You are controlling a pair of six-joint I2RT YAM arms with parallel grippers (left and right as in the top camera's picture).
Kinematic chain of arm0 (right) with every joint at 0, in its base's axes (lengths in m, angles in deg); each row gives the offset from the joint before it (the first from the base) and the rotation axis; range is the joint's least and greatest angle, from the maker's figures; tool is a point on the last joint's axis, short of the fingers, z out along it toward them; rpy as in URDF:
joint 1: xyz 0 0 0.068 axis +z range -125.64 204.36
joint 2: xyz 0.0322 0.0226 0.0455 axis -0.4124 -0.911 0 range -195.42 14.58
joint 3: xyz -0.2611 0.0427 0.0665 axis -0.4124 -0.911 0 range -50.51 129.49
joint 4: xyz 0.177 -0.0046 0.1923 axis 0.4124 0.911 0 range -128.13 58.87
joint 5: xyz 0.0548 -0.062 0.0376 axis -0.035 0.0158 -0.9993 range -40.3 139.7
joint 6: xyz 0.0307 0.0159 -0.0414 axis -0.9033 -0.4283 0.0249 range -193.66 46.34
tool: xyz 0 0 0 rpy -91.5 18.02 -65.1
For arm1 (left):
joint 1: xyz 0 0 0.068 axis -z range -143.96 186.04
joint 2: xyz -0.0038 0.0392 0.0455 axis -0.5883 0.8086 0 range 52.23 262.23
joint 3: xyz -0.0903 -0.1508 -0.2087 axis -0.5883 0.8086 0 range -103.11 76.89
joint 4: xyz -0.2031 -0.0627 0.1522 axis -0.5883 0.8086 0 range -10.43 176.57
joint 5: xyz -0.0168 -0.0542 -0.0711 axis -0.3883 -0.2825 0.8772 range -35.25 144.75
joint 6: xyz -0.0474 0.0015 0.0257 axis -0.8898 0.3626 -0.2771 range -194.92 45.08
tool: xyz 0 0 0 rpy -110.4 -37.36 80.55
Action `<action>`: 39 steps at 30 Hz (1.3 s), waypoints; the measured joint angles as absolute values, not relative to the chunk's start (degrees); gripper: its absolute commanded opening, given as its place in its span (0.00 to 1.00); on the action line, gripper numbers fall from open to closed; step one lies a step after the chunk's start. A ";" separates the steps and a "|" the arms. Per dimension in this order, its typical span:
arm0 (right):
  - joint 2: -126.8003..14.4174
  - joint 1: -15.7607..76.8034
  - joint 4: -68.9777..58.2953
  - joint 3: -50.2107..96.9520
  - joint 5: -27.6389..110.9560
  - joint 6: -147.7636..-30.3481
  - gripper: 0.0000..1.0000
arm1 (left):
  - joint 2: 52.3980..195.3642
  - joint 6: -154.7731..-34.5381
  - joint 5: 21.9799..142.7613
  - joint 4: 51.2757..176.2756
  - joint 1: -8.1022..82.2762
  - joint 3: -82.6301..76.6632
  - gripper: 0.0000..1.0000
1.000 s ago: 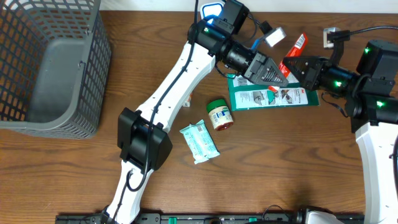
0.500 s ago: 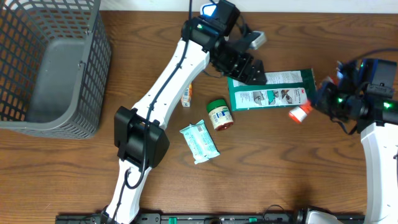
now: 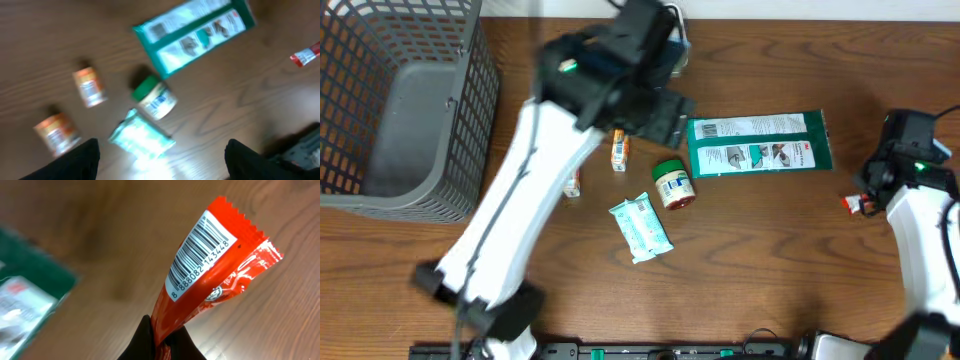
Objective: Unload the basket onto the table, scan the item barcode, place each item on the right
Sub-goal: 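Lay the red stick at the table's right edge with right gripper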
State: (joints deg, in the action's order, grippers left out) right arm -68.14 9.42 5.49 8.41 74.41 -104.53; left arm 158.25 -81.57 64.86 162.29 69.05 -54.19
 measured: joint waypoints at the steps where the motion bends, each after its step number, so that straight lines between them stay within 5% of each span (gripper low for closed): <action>1: -69.56 8.83 3.50 7.29 75.35 -103.90 0.01 | 156.72 -81.71 63.29 163.34 69.03 -54.30 0.81; 6: -76.62 5.94 -6.49 5.00 79.00 -98.59 0.01 | 155.04 -82.27 58.52 165.54 69.05 -54.35 0.80; 7: -77.99 5.29 -8.81 5.00 79.33 -97.23 0.19 | 155.39 -82.40 57.83 165.63 69.03 -54.35 0.81; 9: -80.18 4.37 -12.70 4.98 79.63 -95.04 0.86 | 155.87 -82.43 57.17 165.74 69.03 -54.33 0.81; 11: -82.19 3.87 -15.45 4.98 79.94 -92.82 0.94 | 156.17 -82.43 56.78 165.76 69.03 -54.33 0.81; 26: -84.62 3.69 -12.70 8.19 74.26 -84.73 0.99 | 156.22 -82.89 52.84 166.31 68.79 -54.33 0.81; 39: -82.47 10.21 -0.83 16.28 27.92 -78.91 0.93 | 156.22 -85.20 48.36 166.64 68.72 -54.33 0.81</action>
State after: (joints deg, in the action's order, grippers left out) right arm -82.47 10.21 -0.83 16.28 27.92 -78.91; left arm 156.22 -85.20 48.36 166.64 68.72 -54.33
